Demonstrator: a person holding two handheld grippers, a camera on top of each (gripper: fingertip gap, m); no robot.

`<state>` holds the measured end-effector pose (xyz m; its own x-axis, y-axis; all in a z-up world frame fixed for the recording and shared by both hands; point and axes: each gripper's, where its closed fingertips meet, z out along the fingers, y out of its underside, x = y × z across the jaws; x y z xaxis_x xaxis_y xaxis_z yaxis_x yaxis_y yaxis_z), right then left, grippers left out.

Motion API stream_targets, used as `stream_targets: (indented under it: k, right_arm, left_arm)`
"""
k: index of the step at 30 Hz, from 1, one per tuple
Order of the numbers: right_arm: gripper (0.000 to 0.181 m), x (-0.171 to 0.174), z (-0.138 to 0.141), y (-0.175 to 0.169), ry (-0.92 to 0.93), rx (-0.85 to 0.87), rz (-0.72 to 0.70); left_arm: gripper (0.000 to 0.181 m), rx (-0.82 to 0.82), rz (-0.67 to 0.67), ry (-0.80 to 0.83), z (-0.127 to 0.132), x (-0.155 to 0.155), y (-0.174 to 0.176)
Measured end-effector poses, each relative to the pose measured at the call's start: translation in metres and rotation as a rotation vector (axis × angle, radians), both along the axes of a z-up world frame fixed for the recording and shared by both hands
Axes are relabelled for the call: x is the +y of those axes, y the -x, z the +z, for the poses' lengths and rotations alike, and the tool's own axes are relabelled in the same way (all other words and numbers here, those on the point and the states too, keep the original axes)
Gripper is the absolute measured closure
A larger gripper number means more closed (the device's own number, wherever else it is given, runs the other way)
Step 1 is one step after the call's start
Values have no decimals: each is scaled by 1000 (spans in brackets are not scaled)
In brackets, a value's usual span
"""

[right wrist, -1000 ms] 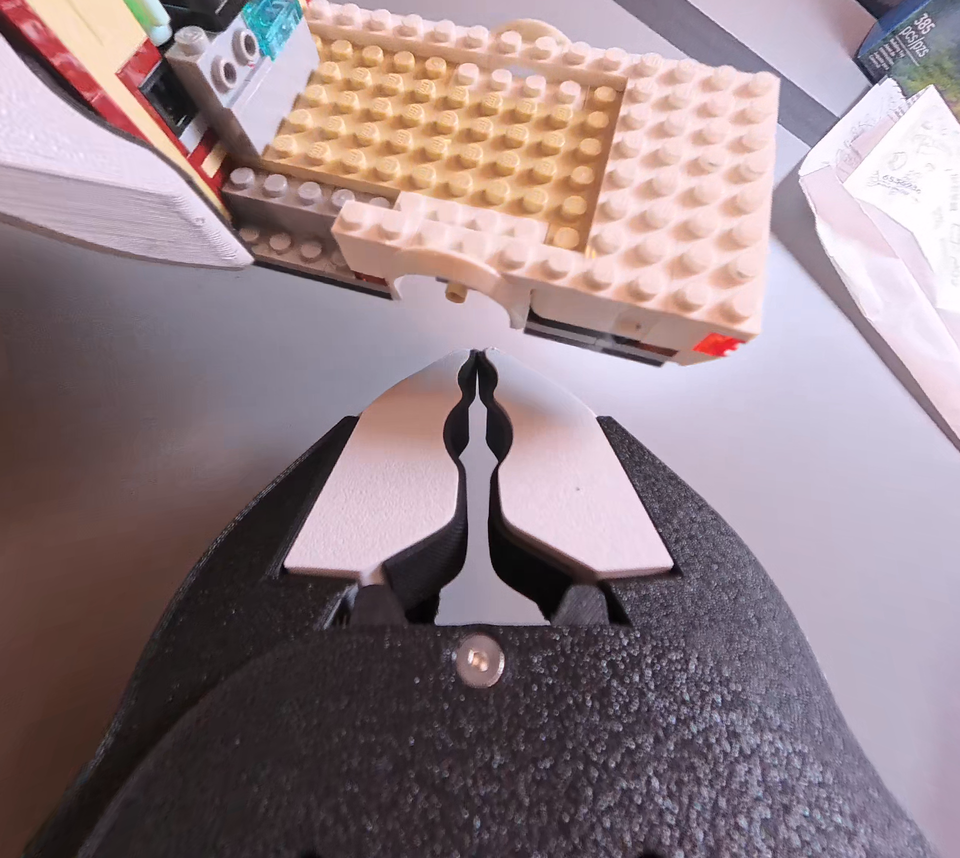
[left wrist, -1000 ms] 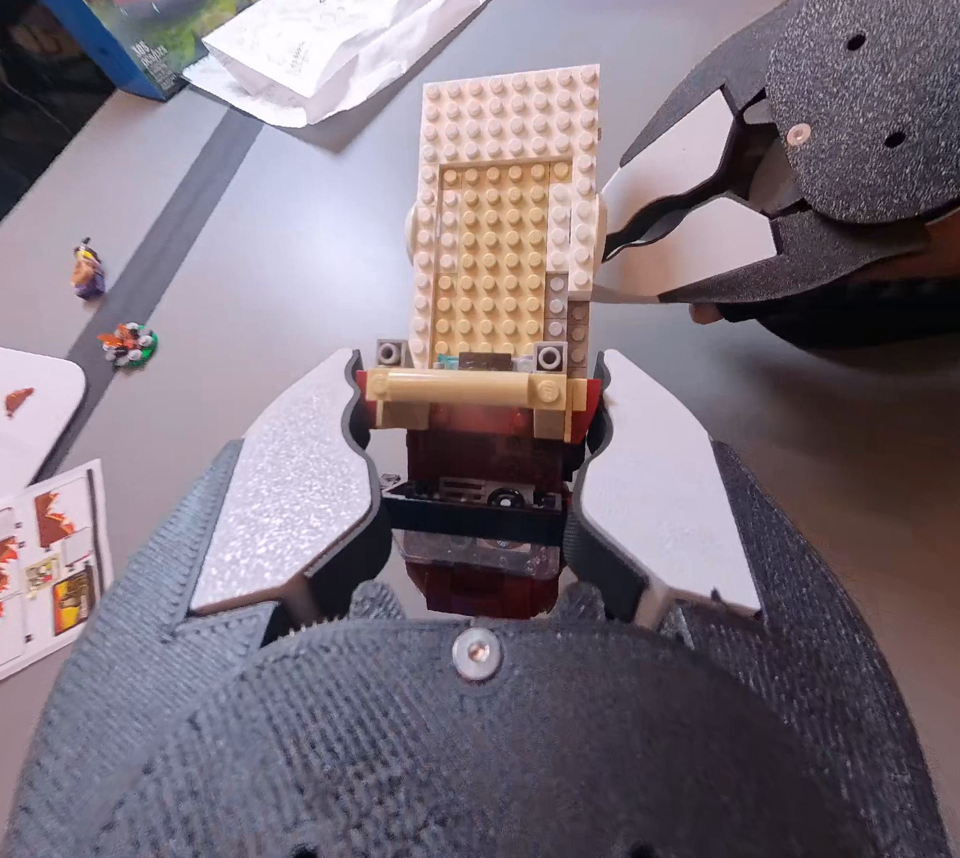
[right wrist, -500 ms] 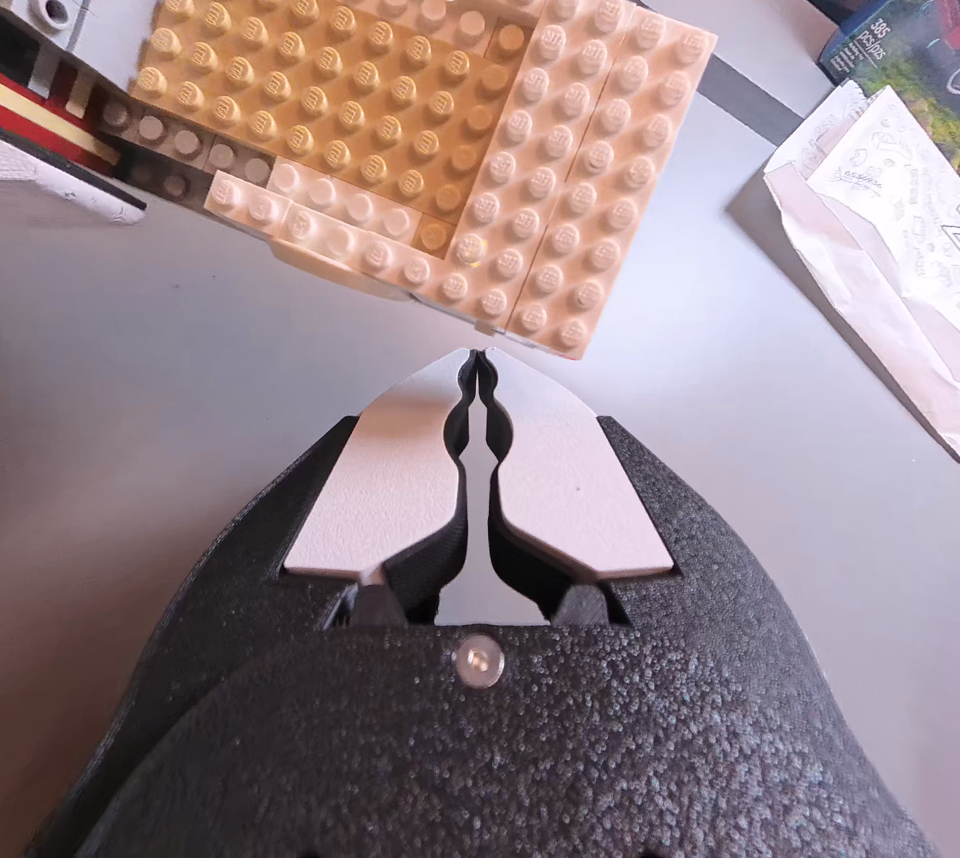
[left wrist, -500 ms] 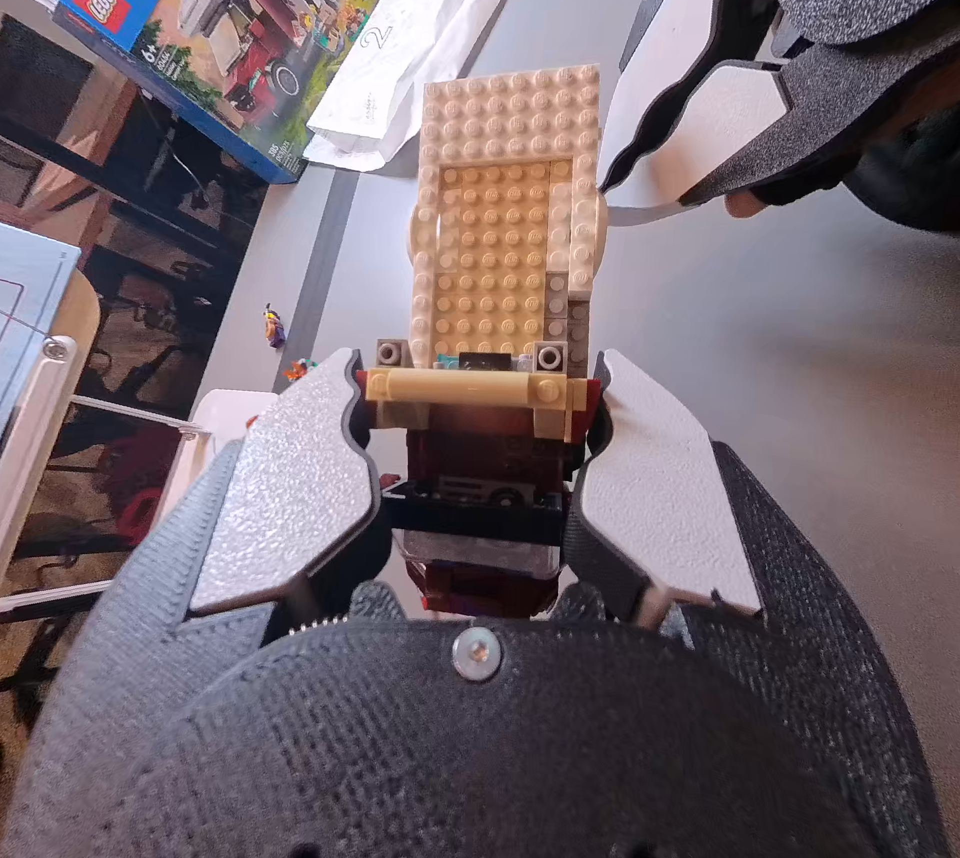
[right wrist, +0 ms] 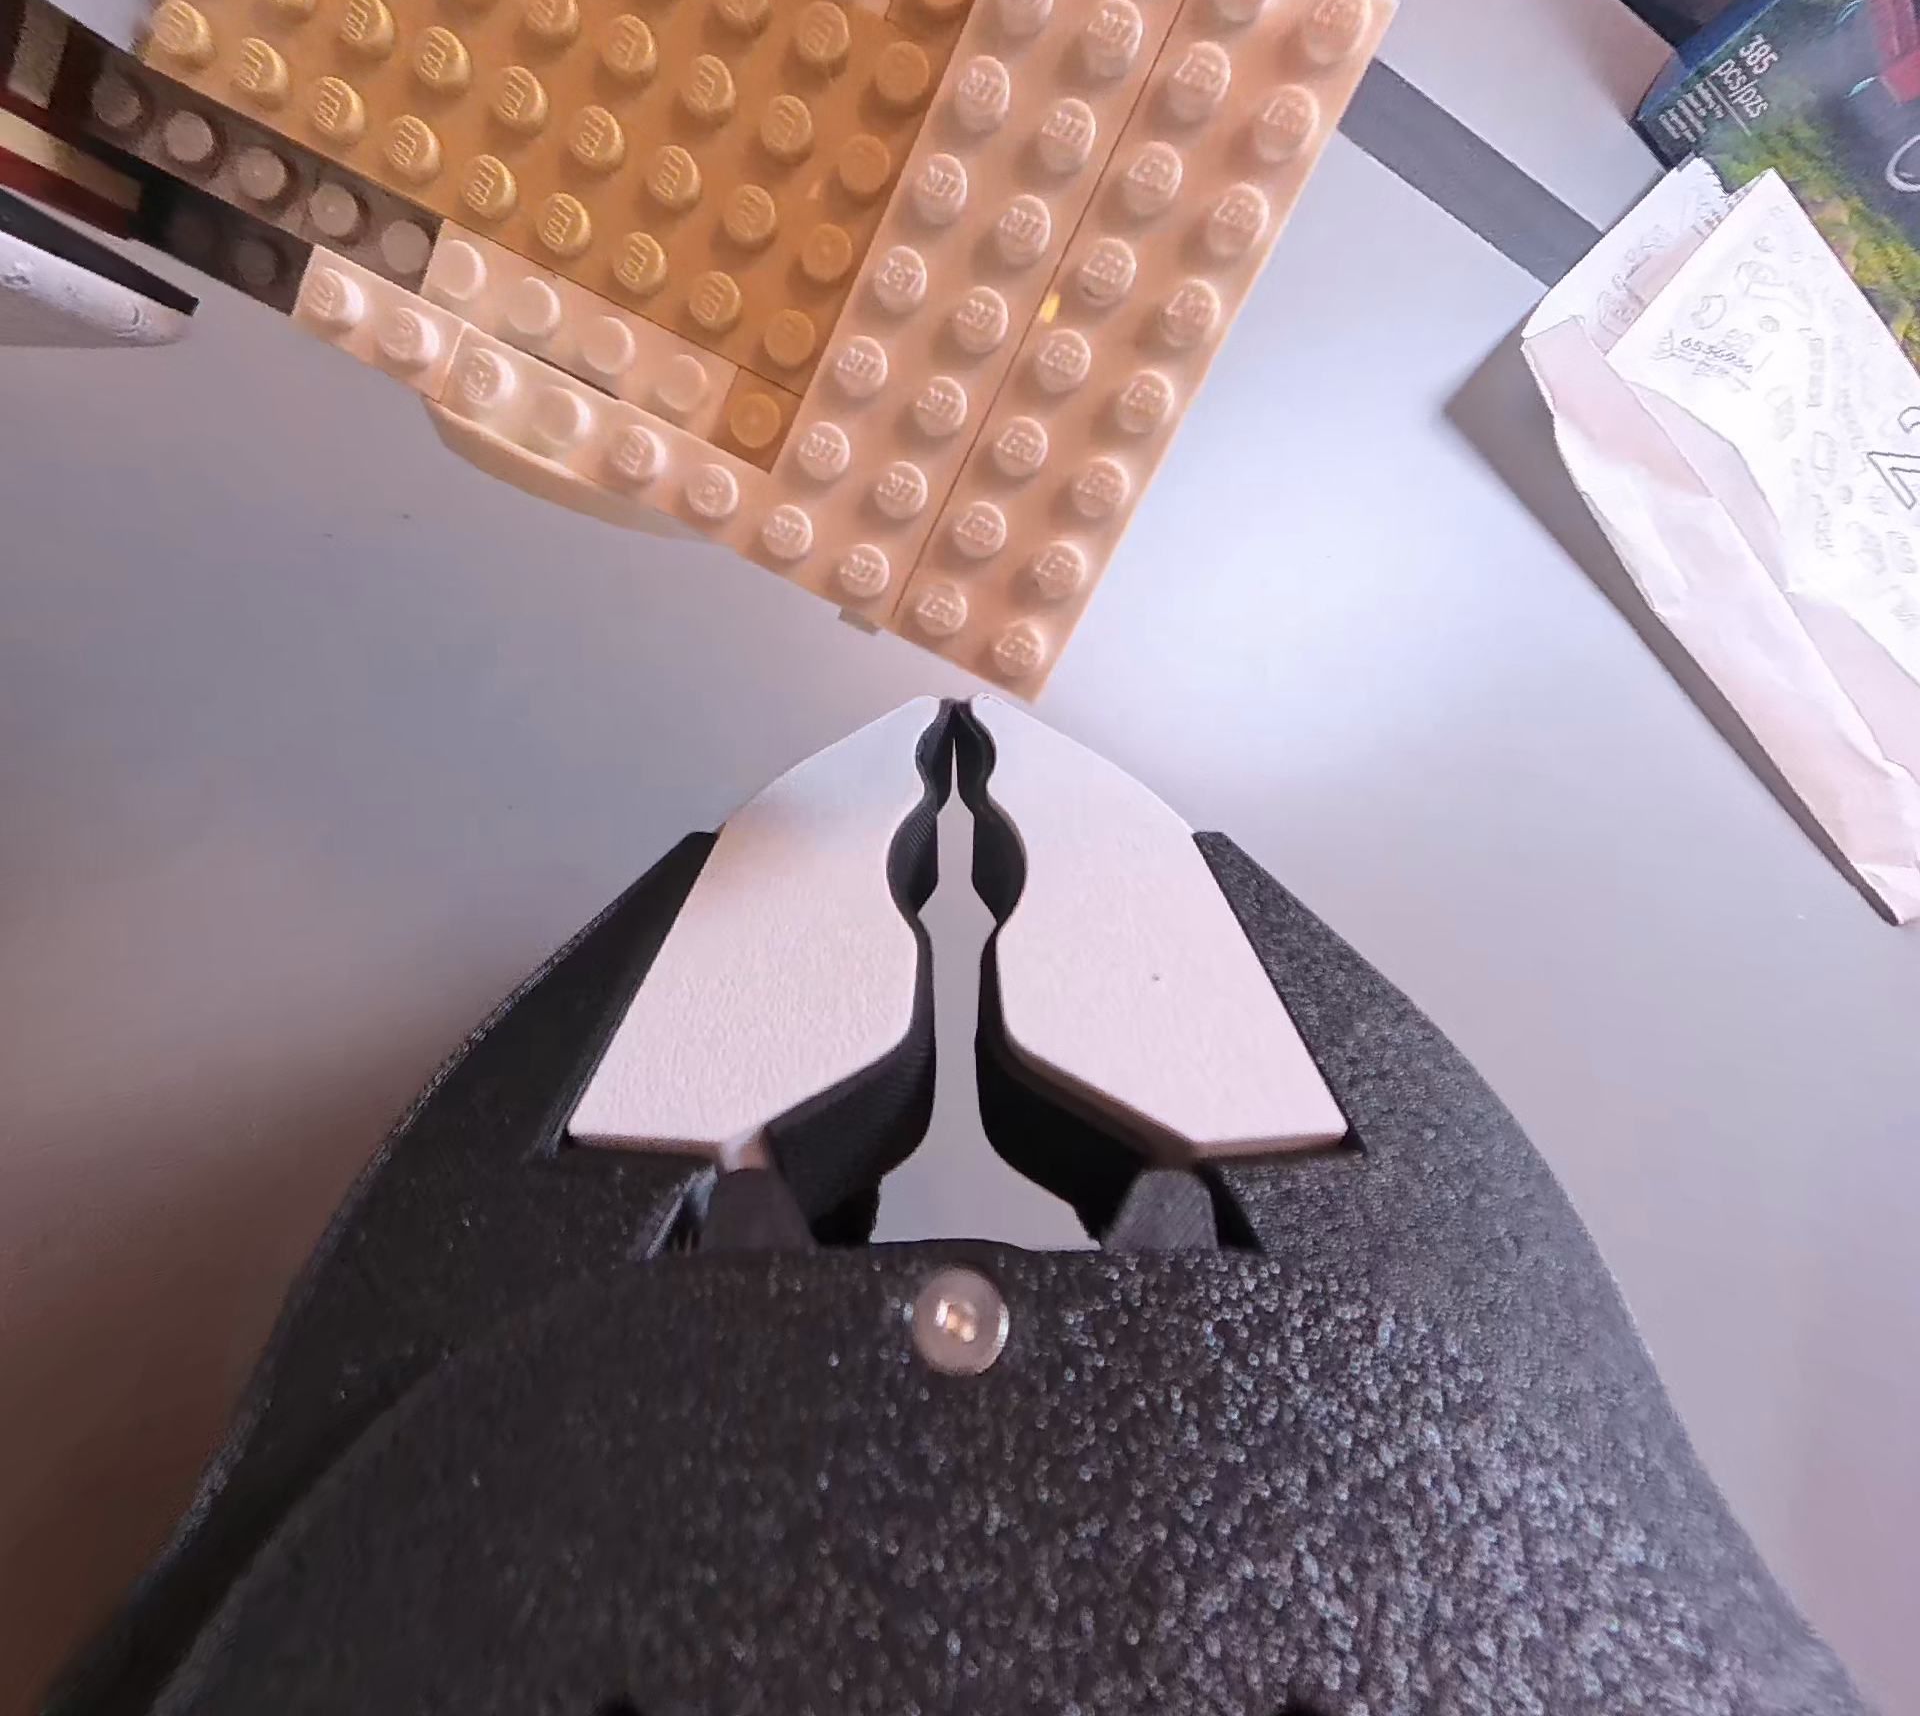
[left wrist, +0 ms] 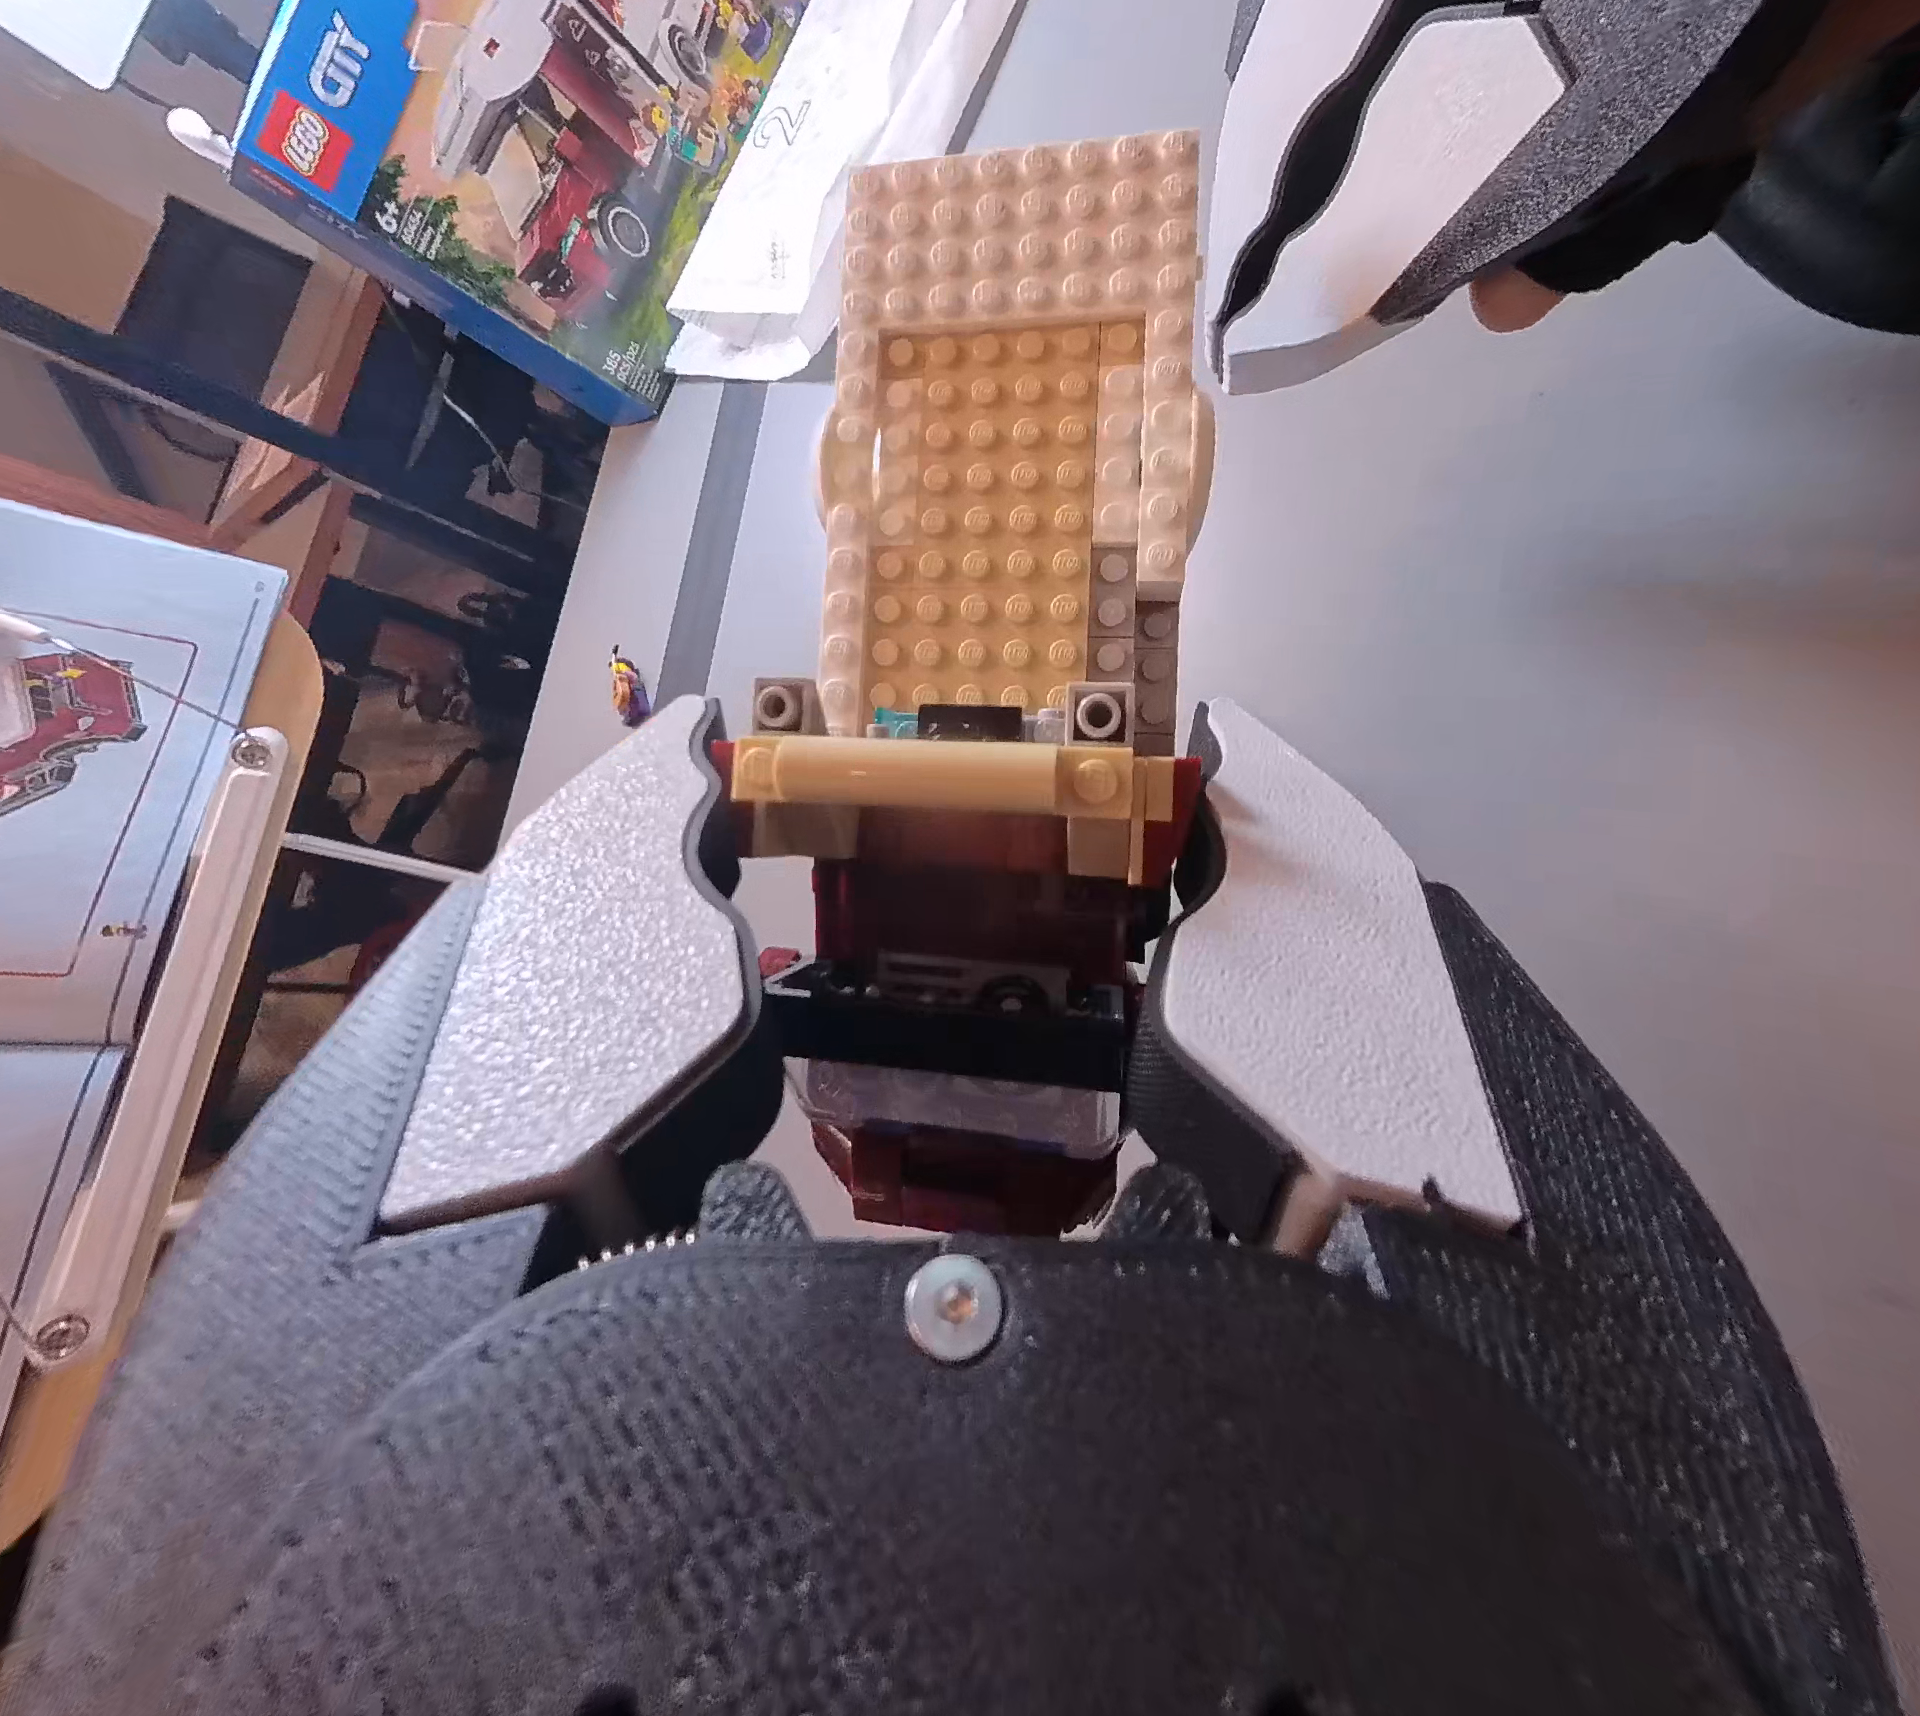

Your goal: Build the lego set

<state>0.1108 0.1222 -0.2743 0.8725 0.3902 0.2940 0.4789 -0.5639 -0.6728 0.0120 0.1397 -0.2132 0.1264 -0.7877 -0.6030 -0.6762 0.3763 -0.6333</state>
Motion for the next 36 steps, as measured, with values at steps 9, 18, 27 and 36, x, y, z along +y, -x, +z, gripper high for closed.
stream_targets:
  k: [9,18,27,36]
  right_arm:
    - [181,-9,4,10,-27,1,159]
    - [181,-34,2,17,7,25,380]
    - [181,-53,8,19,-31,4,604]
    - [181,-61,18,19,-55,25,747]
  left_arm:
    - [97,-18,-138,-80,-1,-4,4]
    - [98,-5,-259,-63,-6,-11,16]
    - [98,-32,-391,12,-3,-32,19]
    - [97,-45,-478,23,-1,-49,15]
